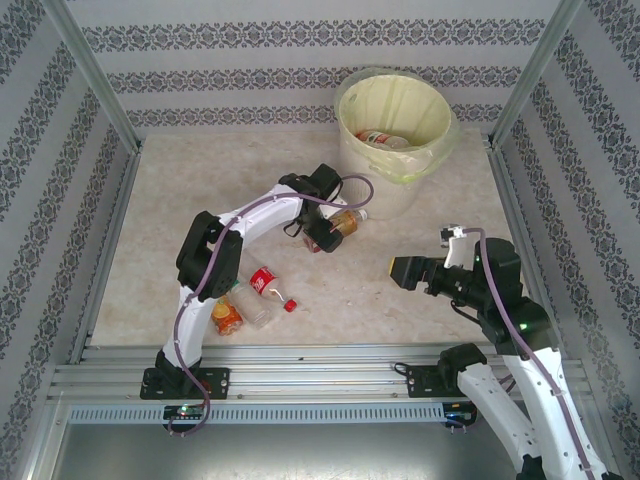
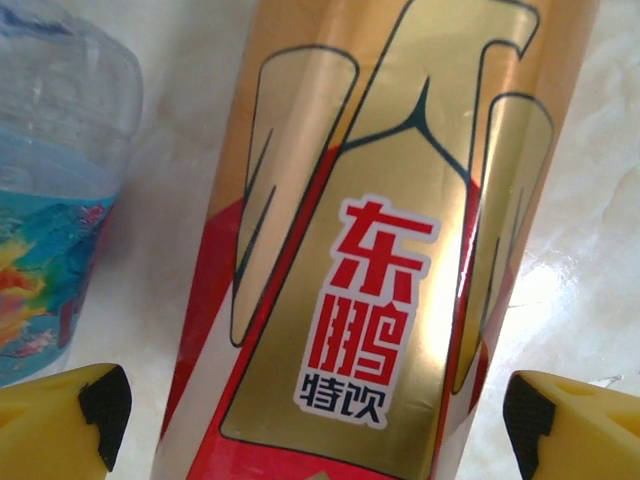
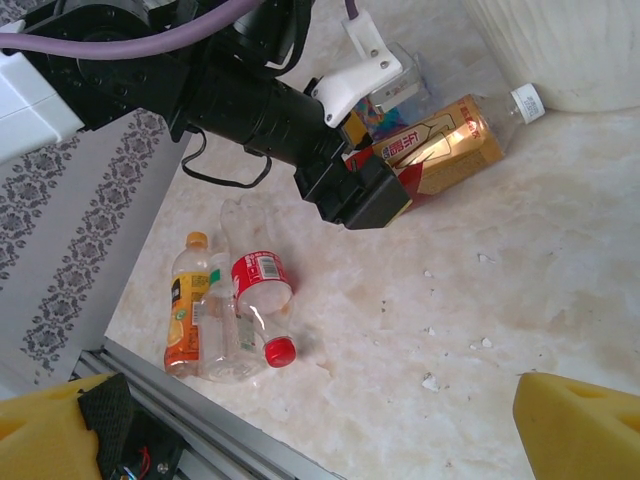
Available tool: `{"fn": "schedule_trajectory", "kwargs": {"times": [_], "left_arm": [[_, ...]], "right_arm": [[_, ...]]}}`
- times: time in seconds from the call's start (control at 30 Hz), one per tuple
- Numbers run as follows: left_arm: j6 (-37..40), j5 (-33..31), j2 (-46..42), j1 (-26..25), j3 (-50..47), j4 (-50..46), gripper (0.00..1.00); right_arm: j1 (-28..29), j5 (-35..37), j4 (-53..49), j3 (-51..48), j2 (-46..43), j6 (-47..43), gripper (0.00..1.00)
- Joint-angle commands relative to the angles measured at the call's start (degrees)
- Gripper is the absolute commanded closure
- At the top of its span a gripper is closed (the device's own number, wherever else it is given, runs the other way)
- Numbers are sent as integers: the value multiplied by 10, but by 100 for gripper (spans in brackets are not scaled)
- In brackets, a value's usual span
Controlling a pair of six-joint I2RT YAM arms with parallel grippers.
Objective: Put the plastic bottles in the bin
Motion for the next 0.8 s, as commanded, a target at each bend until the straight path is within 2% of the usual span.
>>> {"fn": "schedule_trajectory", "kwargs": {"times": [0.0,0.13,0.33,0.63,0.77], "left_arm": [[-5,10,7,-11,14,-38,5],[-12,8,14,-15,14,-46,13],[-22,25,0,-19,2,-46,32],[-79,117,-113,-19,-86,8,38],[-125,177,-185,-19,-154,76,41]], "right_arm": [[6,8,8,4,13,3,2],[6,6,19,1,20,4,3],[7,17,37,-13,30,20,3],[7,47,72,-35,35,74,5],[5,71,98,-49,45,140,7]]}}
